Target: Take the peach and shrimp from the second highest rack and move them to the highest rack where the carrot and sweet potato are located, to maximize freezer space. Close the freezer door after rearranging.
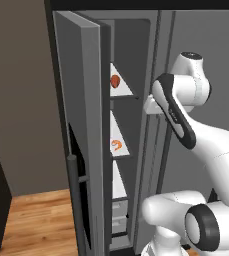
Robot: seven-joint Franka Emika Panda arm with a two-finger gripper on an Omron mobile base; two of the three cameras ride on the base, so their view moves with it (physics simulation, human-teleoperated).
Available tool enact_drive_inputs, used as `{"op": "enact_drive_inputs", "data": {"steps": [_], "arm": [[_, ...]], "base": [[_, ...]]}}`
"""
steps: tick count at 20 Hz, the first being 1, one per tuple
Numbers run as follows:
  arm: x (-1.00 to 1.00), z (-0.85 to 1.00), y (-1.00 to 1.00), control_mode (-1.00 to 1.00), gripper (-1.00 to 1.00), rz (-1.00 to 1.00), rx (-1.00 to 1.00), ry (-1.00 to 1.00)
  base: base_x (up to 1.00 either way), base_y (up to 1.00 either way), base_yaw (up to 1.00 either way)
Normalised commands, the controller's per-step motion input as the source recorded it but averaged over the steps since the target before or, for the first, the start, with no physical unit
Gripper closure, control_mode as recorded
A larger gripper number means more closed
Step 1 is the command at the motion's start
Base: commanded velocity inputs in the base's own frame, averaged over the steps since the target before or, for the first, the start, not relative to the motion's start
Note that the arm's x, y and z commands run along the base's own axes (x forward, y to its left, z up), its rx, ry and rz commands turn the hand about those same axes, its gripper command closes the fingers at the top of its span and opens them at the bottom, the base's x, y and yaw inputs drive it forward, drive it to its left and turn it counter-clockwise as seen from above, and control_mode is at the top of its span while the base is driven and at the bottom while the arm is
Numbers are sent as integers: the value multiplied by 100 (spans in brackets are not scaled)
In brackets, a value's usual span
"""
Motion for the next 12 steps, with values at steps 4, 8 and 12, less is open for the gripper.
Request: {"op": "enact_drive_inputs", "data": {"steps": [4, 8, 12], "arm": [[-2, 0, 0, 100, -100, 0, 0, 0], [0, 0, 0, 100, -100, 0, 0, 0], [0, 0, 0, 100, -100, 0, 0, 0]], "base": [[-20, 0, 0], [-28, -1, 2], [-4, -1, 12]]}}
